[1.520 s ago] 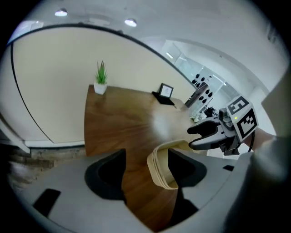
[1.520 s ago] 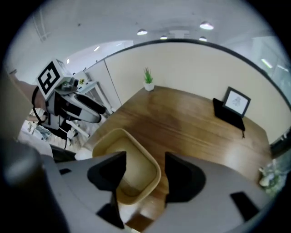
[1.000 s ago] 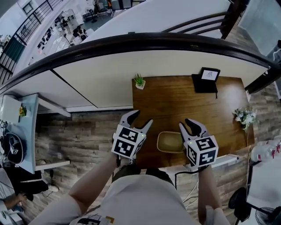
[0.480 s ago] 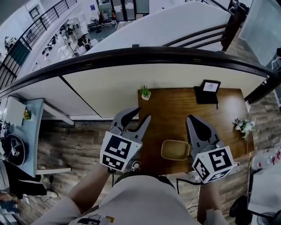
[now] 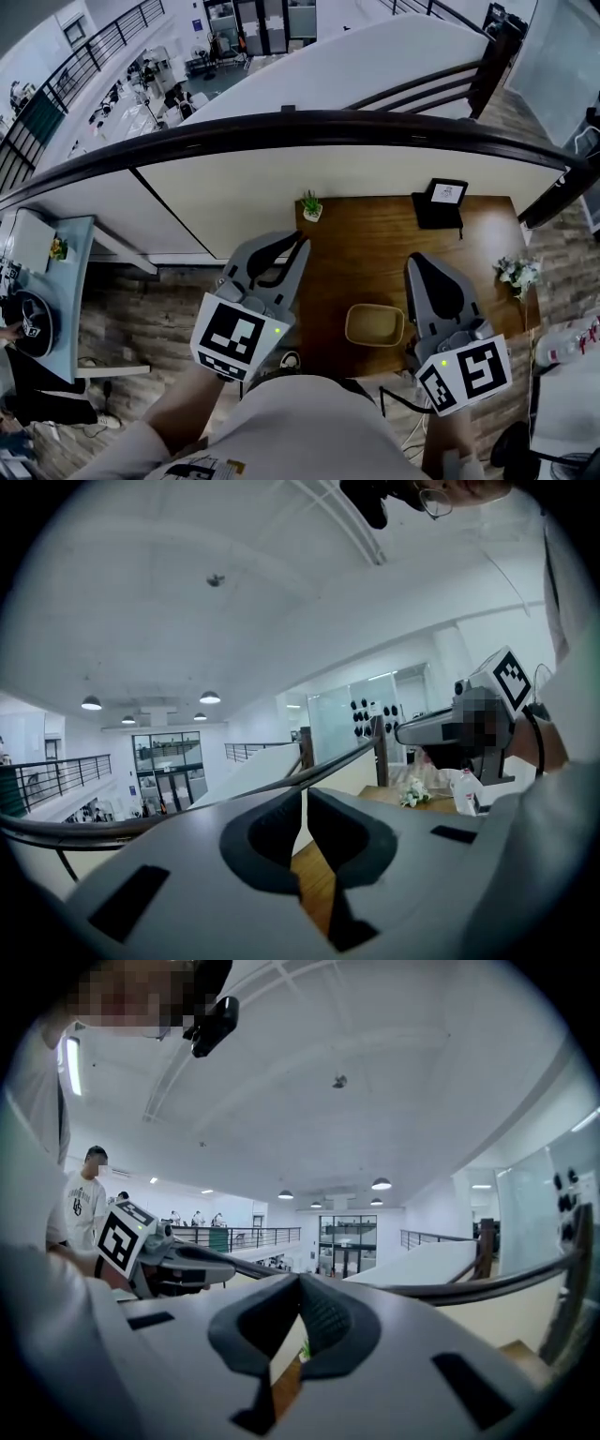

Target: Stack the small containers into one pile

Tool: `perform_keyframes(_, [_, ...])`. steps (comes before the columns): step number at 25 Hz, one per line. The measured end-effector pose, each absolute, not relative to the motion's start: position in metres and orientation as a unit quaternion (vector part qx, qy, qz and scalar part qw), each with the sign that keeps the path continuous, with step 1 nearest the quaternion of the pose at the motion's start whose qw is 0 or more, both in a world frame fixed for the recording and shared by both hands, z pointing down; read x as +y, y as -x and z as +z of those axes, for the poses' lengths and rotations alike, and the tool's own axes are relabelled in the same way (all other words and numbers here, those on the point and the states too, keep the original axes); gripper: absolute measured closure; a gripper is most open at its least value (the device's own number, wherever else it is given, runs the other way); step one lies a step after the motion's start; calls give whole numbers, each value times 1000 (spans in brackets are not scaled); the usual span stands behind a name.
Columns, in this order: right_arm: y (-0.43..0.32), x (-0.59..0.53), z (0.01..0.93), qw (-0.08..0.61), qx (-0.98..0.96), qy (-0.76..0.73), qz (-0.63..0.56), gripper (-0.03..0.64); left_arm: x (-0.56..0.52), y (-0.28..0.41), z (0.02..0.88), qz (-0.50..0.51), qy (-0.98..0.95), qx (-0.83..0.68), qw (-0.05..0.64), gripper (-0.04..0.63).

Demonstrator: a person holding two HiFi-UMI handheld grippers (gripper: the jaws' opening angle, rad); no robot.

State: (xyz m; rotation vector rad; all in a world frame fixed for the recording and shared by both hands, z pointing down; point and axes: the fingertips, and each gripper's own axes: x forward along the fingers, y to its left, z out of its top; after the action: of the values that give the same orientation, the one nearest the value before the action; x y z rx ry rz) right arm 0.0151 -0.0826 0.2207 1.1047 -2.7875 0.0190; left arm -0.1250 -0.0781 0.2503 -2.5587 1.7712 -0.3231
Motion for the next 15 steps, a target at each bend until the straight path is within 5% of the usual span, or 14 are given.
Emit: perform_keyframes(15, [-14,-77,222,80,-928,-364,9,614,-64,143,250,-110,810,575,7,583])
